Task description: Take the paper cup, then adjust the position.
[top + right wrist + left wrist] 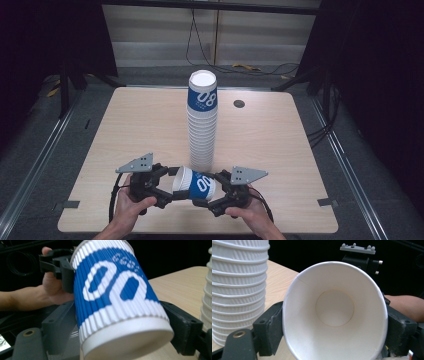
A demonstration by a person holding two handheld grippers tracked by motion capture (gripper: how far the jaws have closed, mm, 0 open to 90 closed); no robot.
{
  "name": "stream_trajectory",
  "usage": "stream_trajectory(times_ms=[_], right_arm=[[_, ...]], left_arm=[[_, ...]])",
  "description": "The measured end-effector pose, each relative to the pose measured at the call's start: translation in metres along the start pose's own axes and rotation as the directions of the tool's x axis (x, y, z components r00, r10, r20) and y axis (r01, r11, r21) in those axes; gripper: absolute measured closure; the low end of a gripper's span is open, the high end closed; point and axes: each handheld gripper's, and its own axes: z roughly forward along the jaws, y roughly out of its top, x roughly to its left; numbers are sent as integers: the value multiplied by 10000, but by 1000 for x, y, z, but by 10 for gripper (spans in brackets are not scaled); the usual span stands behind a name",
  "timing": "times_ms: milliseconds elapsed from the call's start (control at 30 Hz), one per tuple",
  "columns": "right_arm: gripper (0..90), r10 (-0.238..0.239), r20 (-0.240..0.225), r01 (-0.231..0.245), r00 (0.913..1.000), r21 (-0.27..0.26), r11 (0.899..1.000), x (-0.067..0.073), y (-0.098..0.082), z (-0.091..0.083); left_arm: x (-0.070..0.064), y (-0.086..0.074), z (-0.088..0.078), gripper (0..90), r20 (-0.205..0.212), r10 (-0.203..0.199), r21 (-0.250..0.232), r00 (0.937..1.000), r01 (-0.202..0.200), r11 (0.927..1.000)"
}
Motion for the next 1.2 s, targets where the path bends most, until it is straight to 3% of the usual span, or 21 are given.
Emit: stream_trajectory(times_ms=[67, 300, 433, 467, 767, 867, 1000, 1200], right_arm=[[138, -9, 247, 1, 9997, 317, 9995, -2, -2, 2], [143, -92, 732, 24, 9973, 926, 9957, -2, -4, 1], [185, 634, 631, -724, 9960, 1533, 9855, -4, -4, -3], [169, 603, 754, -717, 9953, 1596, 9846, -4, -5, -4], [167, 624, 1263, -816, 9900, 1534, 9848, -7, -5, -13], [167, 754, 1591, -1008, 9844, 1579, 9823, -8, -3, -17], [161, 715, 1961, -1039, 9780, 1607, 9815, -11, -3, -22], [154, 821, 2277, -1210, 9702, 1621, 9793, -14, -2, -27]], left_arm=[[1, 1, -2, 171, -91, 53, 59, 9999, -52, 10000], [0, 5, -7, 178, -168, 153, 30, 9997, -152, 9999], [-1, 11, -12, 178, -284, 250, 9, 9993, -250, 9997], [0, 12, -14, 178, -311, 250, 1, 9992, -250, 9997], [3, 15, -20, 178, -925, 451, 320, 9947, -423, 9986], [4, 16, -24, 178, -1106, 497, 424, 9926, -453, 9981], [8, 18, -29, 178, -1565, 631, 685, 9857, -529, 9962], [12, 18, -33, 178, -1940, 743, 1012, 9782, -554, 9933]])
